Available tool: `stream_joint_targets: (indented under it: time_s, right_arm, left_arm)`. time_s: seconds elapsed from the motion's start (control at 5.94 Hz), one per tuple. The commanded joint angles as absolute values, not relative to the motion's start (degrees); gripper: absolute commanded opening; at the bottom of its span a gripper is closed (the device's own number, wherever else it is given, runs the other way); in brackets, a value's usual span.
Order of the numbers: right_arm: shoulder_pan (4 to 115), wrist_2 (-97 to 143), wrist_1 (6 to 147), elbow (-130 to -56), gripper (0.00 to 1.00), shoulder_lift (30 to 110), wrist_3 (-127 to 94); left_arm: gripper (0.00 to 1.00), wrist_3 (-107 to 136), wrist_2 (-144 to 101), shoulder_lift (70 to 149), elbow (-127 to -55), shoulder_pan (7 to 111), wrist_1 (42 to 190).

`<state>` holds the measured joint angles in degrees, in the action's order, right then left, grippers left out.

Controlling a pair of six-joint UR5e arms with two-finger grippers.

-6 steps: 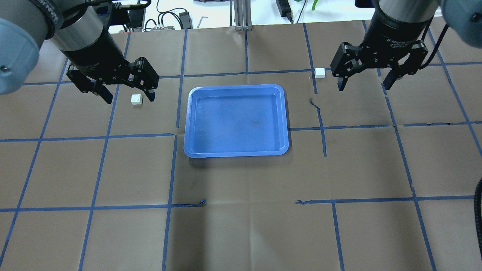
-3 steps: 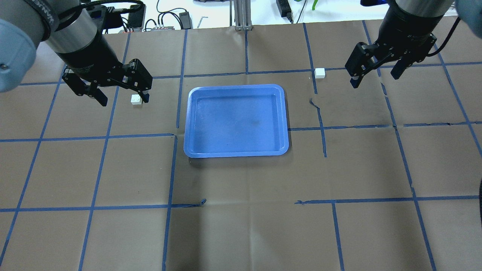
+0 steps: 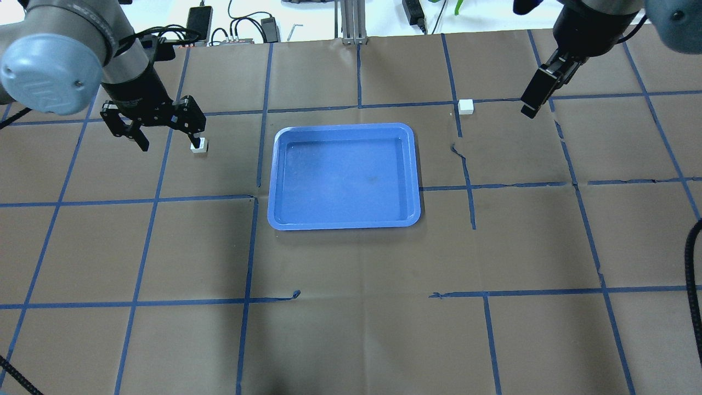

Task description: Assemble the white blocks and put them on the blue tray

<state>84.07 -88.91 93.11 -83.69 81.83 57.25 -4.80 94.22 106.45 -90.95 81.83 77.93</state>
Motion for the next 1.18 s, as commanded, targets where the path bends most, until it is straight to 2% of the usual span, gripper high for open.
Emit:
stream_joint_targets:
  time_s: [0.0,0.5,0.84,1.01]
  right_arm:
    - [83.9,-88.9,96.2,-78.7,1.0,76.5,73.5]
    - [81.7,-84.7,95.9,-68.3,0.99,64.6,96.1]
    - [77.6,-73.5,96.2,-68.3,0.99,59.1,103.6]
    - [75.3,-66.4,96.2,-68.5,0.99,55.8,108.1]
  left_arm:
    - [1.0,-5.3,95.2,117.1,-91.8,79.6,65.0]
    - [1.0,-7.3,94.8,124.4,-91.8,79.1,50.9]
    - [0.99,-7.5,94.4,125.9,-91.1,79.0,49.5]
    - [0.71,-10.3,94.4,125.9,-91.1,79.0,49.4]
